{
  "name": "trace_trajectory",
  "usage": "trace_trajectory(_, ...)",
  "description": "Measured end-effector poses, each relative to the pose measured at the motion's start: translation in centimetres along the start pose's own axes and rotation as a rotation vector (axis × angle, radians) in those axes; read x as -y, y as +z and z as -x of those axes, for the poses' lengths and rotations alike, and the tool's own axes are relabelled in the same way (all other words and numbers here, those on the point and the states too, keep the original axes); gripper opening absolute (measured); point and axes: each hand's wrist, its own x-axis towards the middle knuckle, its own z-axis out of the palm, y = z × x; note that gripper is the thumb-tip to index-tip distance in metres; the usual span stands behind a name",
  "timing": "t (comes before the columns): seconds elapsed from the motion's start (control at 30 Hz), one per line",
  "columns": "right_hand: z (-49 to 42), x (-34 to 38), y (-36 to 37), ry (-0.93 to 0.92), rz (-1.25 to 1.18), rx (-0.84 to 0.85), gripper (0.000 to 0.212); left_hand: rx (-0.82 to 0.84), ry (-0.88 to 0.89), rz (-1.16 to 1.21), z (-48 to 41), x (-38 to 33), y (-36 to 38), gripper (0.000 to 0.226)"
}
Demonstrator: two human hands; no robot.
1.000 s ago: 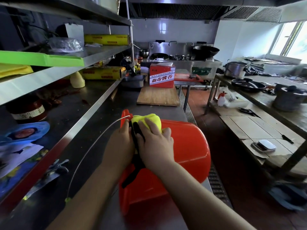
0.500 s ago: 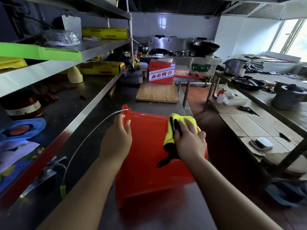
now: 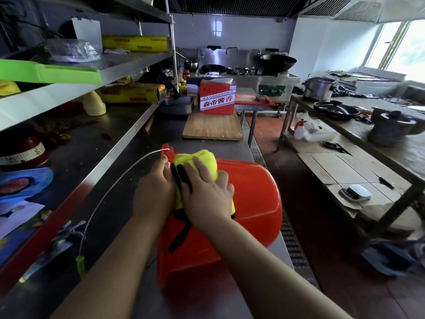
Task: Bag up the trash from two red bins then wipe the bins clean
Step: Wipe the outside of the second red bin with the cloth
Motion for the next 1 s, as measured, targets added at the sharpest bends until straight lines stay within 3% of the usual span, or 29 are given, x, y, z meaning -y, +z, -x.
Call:
trace_trajectory(0.2, 0.3, -1.9, 0.0, 0.022, -0.005, -0.027, 0.046, -0.004, -0.007, 0.044, -0.4, 0.2, 0.1, 0.040)
trace_trajectory(0.5, 0.5, -11.6, -1.6, 0.470, -0.002, -0.103, 0.047, -0.031, -0.008, 0.076, 0.1, -0.2, 0.2, 0.042)
trace_trajectory(0.63, 0.1, -11.5, -1.5, 0.494, 0.005, -0.099, 0.046, 0.061, -0.050, 0.070, 1.2, -0.3, -0.1, 0.047)
trace_trajectory(0.83, 0.0, -10.9, -1.8, 0.522, -0.001, -0.088, 0.045, 0.053, -0.007, 0.063, 5.3, 0.4, 0.6, 0.064)
trace_trajectory(1.0, 1.0, -10.3, -2.2, 0.495, -0.067, -0.124, 0.045, 0.023, -0.040, 0.122, 5.4, -0.5, 0.1, 0.052)
